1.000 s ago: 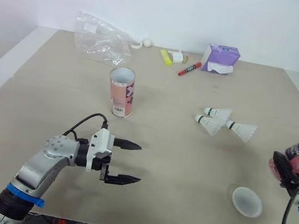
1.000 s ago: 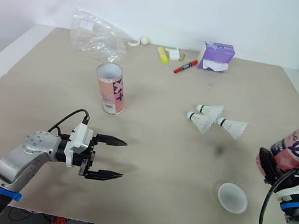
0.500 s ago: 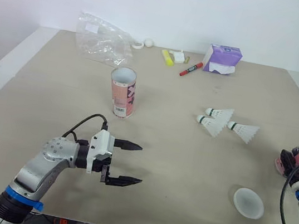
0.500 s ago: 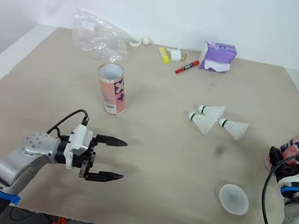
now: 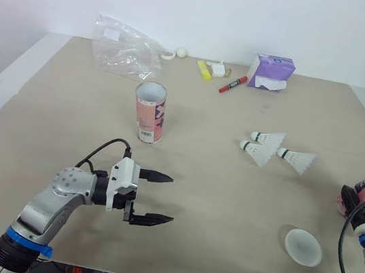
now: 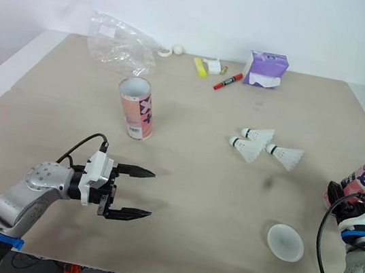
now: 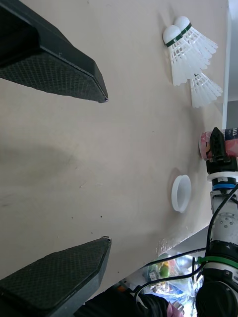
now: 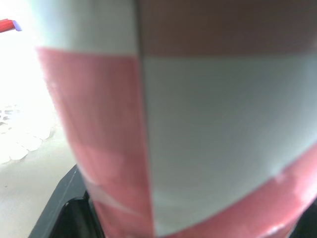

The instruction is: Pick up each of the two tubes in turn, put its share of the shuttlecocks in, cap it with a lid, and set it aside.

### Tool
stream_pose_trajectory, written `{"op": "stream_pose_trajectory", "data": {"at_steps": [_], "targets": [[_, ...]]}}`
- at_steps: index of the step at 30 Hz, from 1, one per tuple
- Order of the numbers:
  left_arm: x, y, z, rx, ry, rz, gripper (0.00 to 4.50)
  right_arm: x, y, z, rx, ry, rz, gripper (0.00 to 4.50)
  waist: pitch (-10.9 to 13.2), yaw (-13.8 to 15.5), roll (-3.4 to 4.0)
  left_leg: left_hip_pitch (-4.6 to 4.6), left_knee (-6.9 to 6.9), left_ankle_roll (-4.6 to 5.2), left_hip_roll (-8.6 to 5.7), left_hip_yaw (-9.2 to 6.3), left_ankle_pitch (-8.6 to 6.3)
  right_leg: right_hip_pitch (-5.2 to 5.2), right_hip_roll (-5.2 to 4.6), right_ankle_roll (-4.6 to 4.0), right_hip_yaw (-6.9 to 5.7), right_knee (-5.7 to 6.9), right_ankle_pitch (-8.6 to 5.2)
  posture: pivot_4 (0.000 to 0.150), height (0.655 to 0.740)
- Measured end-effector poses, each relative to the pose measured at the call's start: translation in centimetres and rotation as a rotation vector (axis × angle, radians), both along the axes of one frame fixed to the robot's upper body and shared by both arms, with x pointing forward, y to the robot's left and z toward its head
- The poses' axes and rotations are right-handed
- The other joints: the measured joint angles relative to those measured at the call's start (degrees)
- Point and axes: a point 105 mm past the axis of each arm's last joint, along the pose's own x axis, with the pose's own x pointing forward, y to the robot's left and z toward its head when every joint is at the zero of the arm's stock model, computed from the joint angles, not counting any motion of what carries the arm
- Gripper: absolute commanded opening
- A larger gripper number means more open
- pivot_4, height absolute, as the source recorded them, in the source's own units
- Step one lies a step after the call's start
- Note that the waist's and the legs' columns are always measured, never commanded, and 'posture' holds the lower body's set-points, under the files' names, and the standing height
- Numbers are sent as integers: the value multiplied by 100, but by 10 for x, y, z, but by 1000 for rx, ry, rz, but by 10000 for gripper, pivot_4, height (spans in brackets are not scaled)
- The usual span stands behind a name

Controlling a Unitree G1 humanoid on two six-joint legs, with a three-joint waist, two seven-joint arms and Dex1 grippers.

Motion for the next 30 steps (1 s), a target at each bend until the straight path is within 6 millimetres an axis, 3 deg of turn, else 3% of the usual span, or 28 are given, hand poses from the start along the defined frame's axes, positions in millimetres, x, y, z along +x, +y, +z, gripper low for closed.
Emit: {"op": "stream_pose_trajectory", "data": {"at_steps": [6,16,24,30], "targets": [[2,-1,2,3,-10,-5,45000,-15,-1,-20,18,61,-10,44309,0,-9,2,0,-1,0,-1,0,0,0,0,0,1,0,-2,1500,7400],[5,0,-1,13,4,-18,45000,-47,17,-21,-26,93,23,44309,-4,-14,8,1,-1,0,0,0,0,-1,0,-1,1,0,-2,1500,7400],[14,-3,1,-17,1,-5,45000,-82,33,-6,-88,128,79,44309,-13,6,22,-1,-2,-1,-2,0,-1,-4,-2,-1,2,0,-7,1500,7400],[21,-7,22,-133,-29,6,45000,-92,54,19,-160,117,286,44309,-13,11,22,4,1,-1,0,2,-1,-2,0,-2,2,0,-4,1500,7400]]}}
